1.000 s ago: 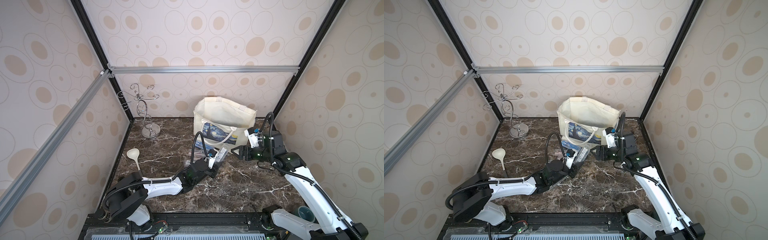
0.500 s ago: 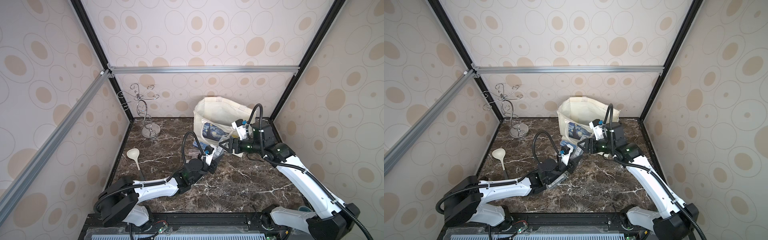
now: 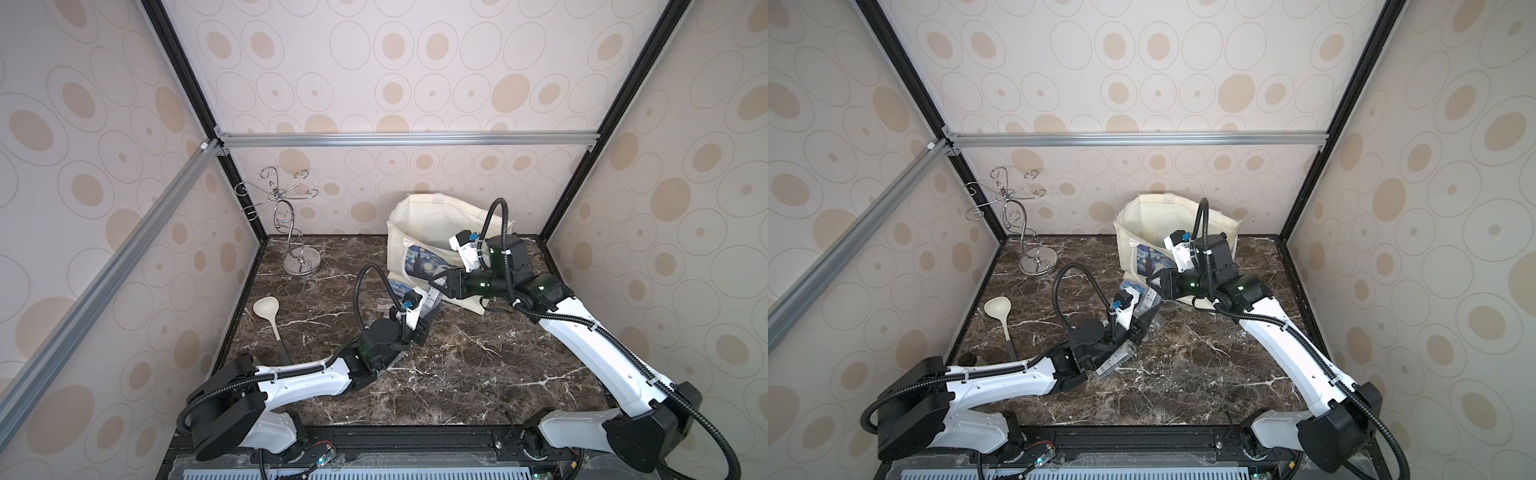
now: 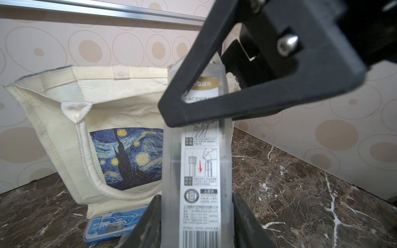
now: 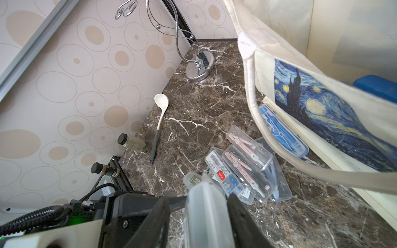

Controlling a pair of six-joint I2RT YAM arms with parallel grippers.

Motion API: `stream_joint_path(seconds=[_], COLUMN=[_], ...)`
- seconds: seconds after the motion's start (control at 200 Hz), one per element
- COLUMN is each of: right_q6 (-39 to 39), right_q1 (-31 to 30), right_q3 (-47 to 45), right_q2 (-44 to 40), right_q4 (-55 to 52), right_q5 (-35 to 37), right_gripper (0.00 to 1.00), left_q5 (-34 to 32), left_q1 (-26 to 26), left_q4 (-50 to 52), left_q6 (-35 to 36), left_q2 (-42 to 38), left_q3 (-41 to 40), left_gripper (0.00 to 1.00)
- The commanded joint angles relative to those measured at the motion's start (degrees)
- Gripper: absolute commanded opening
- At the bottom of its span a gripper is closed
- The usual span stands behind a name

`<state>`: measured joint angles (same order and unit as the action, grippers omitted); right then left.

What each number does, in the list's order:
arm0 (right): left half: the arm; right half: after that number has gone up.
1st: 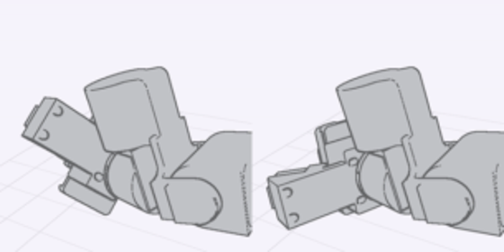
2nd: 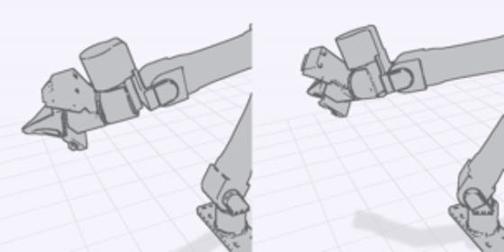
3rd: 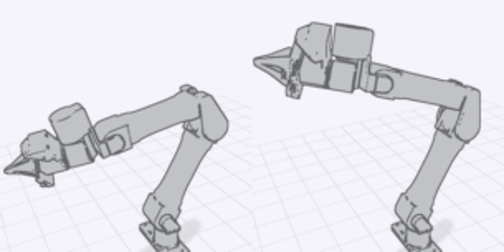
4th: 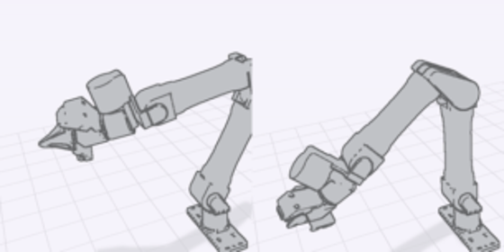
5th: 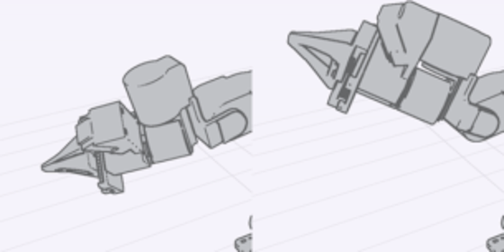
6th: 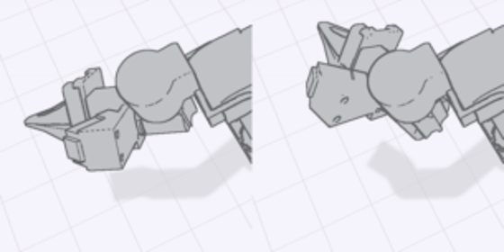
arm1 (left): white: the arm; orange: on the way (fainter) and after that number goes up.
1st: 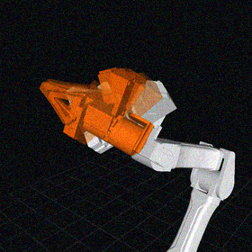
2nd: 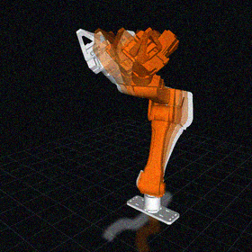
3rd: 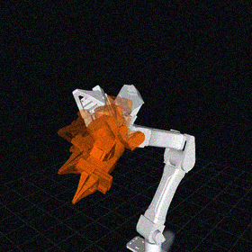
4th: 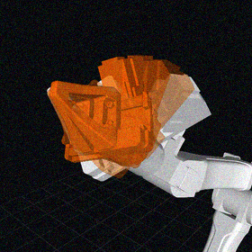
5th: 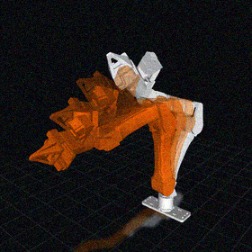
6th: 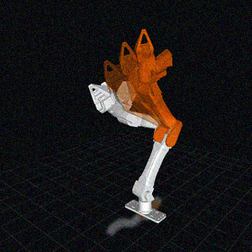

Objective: Put the compass set into the canvas bag
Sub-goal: Pick up the compass set at the center of the board, then place the compass set in the canvas bag.

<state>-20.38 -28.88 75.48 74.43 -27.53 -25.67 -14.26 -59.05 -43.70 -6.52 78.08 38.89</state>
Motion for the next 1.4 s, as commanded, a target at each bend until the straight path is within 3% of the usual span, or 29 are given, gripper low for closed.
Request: stream_joint_path(seconds=[0.0, 0.315, 0.555, 0.62, 0.75, 1.035, 1.256, 1.396], right_q6=[-0.27, -1.33, -1.50, -1.50, -0.57, 6.24, 9.65, 12.06], right_q1=[-0.29, -0.30, -0.30, -0.30, -0.30, -0.14, 2.27, 4.37], right_q3=[1.83, 2.21, 2.56, 3.06, 5.68, 21.93, 36.75, 44.31], right_q2=[1.10, 2.03, 2.16, 2.36, 3.56, 11.96, 21.03, 26.32], right_q4=[1.17, 2.13, 2.74, 2.75, 2.39, -3.32, -7.23, -9.95], right_q5=[-1.51, -3.07, -2.89, -2.67, -1.09, 5.39, 14.18, 23.51], right_gripper=[0.40, 0.22, 0.17, 0.17, 0.15, 0.14, 0.12, 0.12], left_q5=[-1.07, -1.47, -2.33, -2.51, -3.49, -6.70, -8.65, -10.16], left_q1=[-0.37, -0.37, -0.28, -0.30, -0.28, -0.25, -0.12, -0.03], left_q4=[-3.53, -4.46, -3.80, -3.29, -2.53, -0.74, 3.66, 6.46], left_q6=[1.49, 1.69, 1.69, 1.69, 2.03, 1.34, -1.95, -2.28], left_q2=[-0.96, -0.13, 0.19, 0.24, -0.27, -6.53, -10.31, -10.67], left_q3=[0.58, 1.02, 1.18, 1.36, 0.99, -5.11, -8.96, -8.90], left_gripper=[0.45, 0.46, 0.49, 0.60, 1.00, 1.00, 1.00, 1.00])
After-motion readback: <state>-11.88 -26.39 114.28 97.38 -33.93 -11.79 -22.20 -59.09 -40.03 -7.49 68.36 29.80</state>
